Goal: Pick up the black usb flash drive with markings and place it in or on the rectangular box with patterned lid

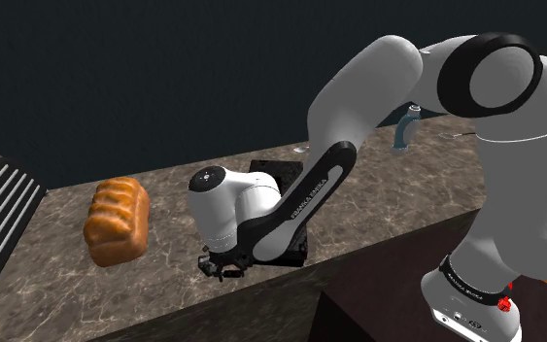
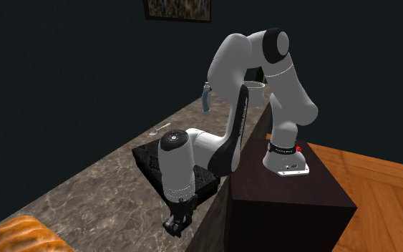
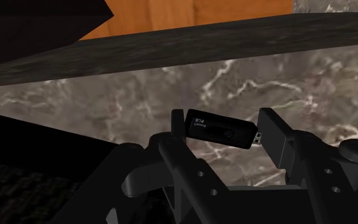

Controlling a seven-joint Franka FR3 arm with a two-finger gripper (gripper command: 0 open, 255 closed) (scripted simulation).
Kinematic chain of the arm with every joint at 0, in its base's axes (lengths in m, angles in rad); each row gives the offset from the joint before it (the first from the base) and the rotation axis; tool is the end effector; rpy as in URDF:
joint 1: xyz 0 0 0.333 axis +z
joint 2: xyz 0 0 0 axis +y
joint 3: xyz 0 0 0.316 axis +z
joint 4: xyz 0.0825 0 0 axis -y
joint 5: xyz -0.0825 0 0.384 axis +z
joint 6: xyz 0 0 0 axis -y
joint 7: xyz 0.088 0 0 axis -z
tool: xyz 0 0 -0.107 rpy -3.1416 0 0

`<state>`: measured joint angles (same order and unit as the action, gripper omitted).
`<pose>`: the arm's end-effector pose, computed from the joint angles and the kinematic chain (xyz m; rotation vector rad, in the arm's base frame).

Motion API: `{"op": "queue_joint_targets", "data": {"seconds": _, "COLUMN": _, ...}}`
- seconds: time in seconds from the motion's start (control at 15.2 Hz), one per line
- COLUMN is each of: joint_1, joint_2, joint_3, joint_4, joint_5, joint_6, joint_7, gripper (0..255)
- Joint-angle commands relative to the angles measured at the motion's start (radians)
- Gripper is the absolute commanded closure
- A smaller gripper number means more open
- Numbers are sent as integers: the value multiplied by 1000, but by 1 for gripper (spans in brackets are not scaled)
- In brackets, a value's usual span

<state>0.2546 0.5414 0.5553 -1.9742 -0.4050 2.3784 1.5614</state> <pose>0.4298 0.4304 0.2256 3.0188 -0.7879 -0.0202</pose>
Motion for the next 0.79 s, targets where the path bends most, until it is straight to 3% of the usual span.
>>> {"op": "queue_joint_targets", "data": {"seconds": 0.0, "joint_1": -2, "joint_2": 2, "joint_3": -2, "joint_4": -5, "joint_5": 0, "joint_6": -3, "joint_7": 0, "gripper": 255}}
{"op": "queue_joint_targets", "data": {"seconds": 0.73, "joint_1": -31, "joint_2": -75, "joint_3": 41, "joint_4": 2, "joint_5": 58, "joint_6": -79, "joint_7": -35, "gripper": 255}}
